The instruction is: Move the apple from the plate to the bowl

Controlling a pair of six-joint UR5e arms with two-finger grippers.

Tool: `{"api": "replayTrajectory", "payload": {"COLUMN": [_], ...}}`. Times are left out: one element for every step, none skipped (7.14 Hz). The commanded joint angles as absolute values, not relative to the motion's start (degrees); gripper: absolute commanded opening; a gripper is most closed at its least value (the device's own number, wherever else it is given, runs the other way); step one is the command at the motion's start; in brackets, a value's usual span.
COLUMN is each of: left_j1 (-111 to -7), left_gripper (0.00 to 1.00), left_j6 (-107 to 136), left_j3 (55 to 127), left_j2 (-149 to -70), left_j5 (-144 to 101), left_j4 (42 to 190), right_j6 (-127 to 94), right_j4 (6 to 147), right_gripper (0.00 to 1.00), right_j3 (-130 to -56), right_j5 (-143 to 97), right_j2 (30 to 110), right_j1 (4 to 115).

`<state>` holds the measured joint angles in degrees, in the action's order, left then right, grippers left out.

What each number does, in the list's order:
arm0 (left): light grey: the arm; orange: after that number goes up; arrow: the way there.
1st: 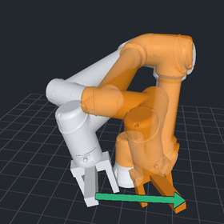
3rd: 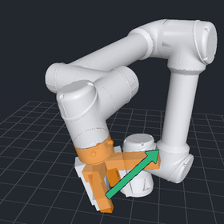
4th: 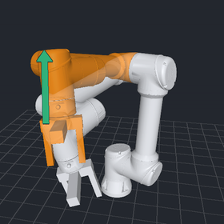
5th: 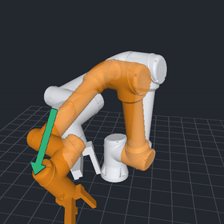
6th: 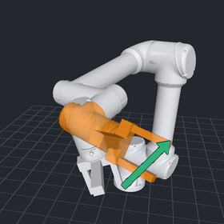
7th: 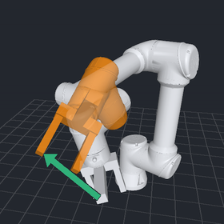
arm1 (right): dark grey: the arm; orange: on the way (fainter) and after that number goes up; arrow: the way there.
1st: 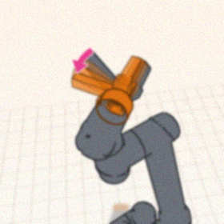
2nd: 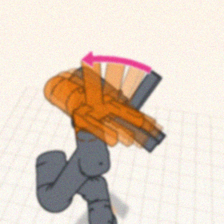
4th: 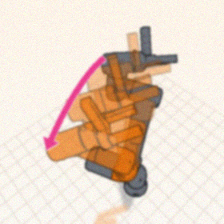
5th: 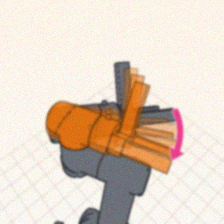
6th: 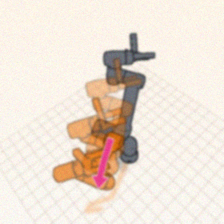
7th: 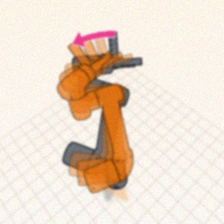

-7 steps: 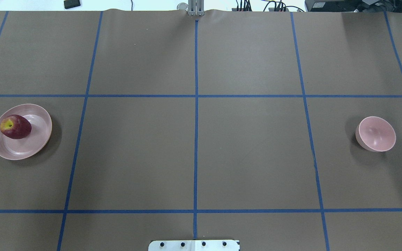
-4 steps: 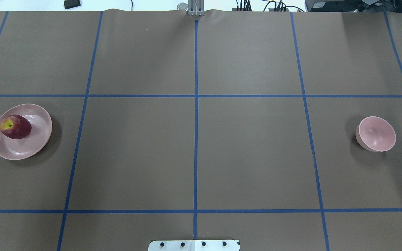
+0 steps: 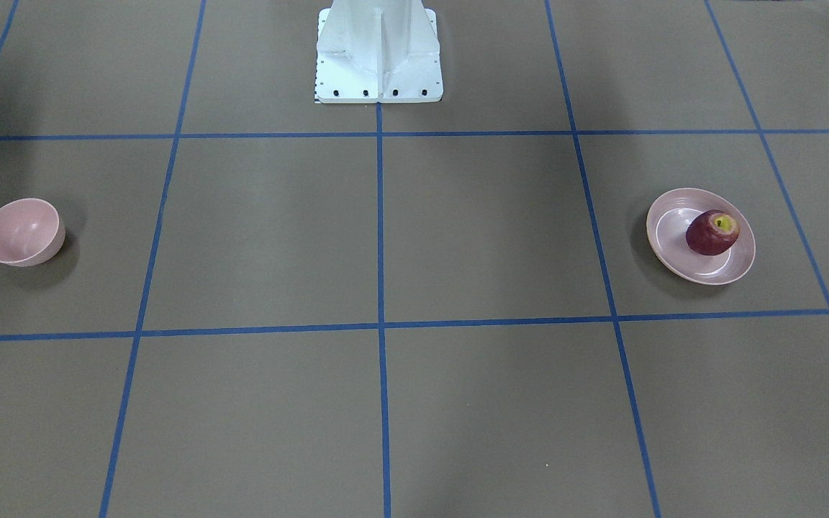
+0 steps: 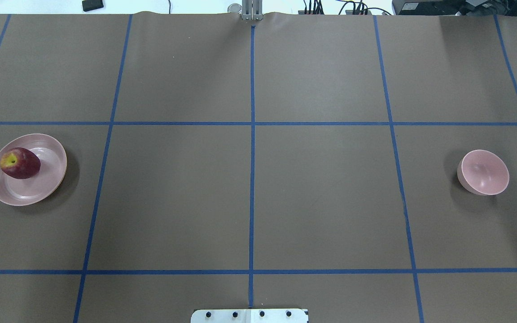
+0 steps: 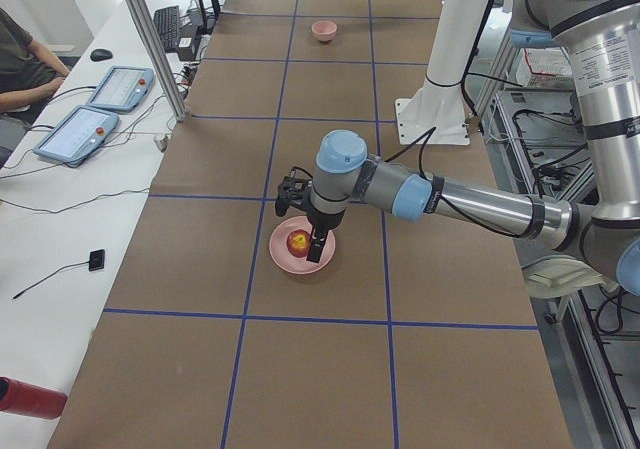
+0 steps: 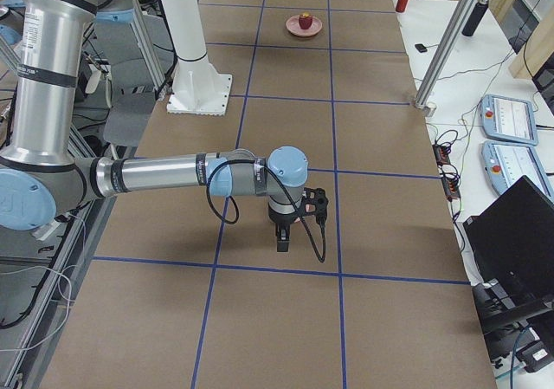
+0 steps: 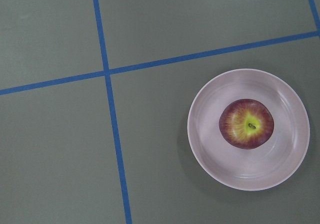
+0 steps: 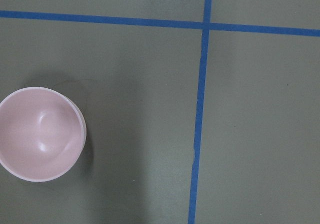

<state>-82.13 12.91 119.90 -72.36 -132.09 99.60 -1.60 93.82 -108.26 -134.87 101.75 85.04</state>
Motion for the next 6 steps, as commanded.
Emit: {"api": "replayTrajectory", "payload": {"left_j1": [-82.4,-82.3,-82.4,-82.7,-82.4,-82.4], "left_gripper": [0.97,0.97,0.97,0.98,0.98,0.98], "left_j6": [14.8,13.8,14.1,14.6,14.2,13.8], "left_j3": [121.4,120.9,120.7,122.8,122.4,121.8], "left_j2": [-70.8,-71.5,-71.5,-70.8,-69.5,-69.3], "left_j5": [-132.3,-132.1,-131.6,-131.7,-131.7,-131.7], "left_j4": [100.2,100.5,100.5,99.9,99.8,99.9], "right_j6": [-1.4,-1.4,-1.7,-1.7,-1.8,-2.7], "right_j4": [93.8,93.7,93.8,93.7,93.7,92.2], "right_gripper": [1.00,1.00,1.00,1.00,1.00,1.00], "right_j3": [-107.9,-108.2,-107.9,-107.9,-108.2,-107.8], "right_j5": [-135.0,-136.0,-135.9,-135.8,-136.5,-137.7], "right_j2": [101.9,101.8,101.8,101.8,101.7,101.8], "right_j1": [84.2,84.2,84.1,83.3,83.1,83.1]}}
